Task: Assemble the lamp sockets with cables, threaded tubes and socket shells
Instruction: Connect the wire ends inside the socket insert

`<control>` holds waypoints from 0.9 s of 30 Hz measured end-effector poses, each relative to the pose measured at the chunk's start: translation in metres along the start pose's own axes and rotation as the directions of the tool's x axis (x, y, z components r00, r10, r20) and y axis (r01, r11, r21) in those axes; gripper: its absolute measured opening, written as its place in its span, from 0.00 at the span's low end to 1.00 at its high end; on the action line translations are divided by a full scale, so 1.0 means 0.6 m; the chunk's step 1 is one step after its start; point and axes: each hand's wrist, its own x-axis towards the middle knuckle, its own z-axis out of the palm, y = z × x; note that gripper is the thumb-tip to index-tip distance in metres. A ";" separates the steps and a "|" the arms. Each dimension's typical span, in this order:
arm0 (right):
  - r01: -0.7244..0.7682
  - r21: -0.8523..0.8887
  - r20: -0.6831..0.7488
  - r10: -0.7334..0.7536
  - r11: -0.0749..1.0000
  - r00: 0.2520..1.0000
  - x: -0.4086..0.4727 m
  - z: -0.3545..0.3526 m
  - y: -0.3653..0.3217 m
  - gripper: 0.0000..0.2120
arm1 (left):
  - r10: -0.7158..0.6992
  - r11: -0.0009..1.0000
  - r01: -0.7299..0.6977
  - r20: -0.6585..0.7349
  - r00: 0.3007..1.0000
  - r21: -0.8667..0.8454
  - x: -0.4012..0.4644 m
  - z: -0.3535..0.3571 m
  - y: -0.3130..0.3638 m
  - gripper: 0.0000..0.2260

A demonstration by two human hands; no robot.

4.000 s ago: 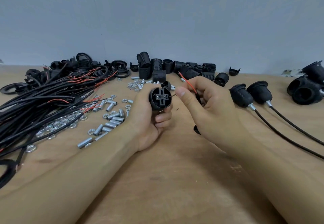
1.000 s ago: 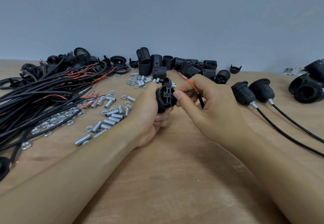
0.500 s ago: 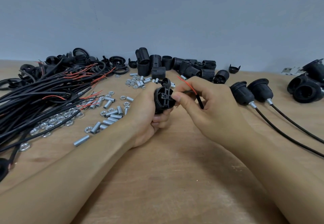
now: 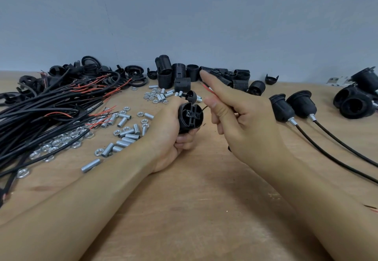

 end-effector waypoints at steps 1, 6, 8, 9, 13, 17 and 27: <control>-0.008 -0.002 0.015 0.008 1.000 1.000 0.000 -0.001 0.000 0.17 | 0.004 1.000 -0.004 0.002 1.000 0.003 0.000 0.000 0.000 0.15; 0.081 -0.073 0.049 -0.078 0.994 0.996 0.003 -0.011 -0.001 0.04 | 0.008 1.000 -0.008 0.004 1.000 0.000 0.000 0.000 0.001 0.15; 0.125 -0.120 0.059 -0.119 0.985 0.991 0.004 -0.014 0.001 0.05 | 0.003 1.000 -0.003 -0.001 1.000 -0.015 0.000 0.000 0.001 0.16; 0.139 -0.130 0.074 -0.130 0.982 0.989 0.004 -0.016 0.001 0.05 | 0.003 1.000 -0.004 -0.005 1.000 -0.014 0.000 0.000 0.001 0.17; 0.199 -0.149 0.115 -0.183 0.969 0.976 0.002 -0.017 0.002 0.04 | 0.019 1.000 -0.019 -0.007 1.000 0.007 0.001 0.001 0.000 0.16; 0.220 -0.180 0.105 -0.204 0.959 0.973 0.004 -0.018 0.003 0.04 | 0.038 0.999 -0.037 -0.020 0.999 0.038 0.000 0.002 -0.001 0.16; 0.283 -0.253 0.179 -0.243 0.925 0.953 0.011 -0.029 0.002 0.06 | 0.052 0.994 -0.045 -0.064 0.997 0.104 0.002 0.003 -0.005 0.13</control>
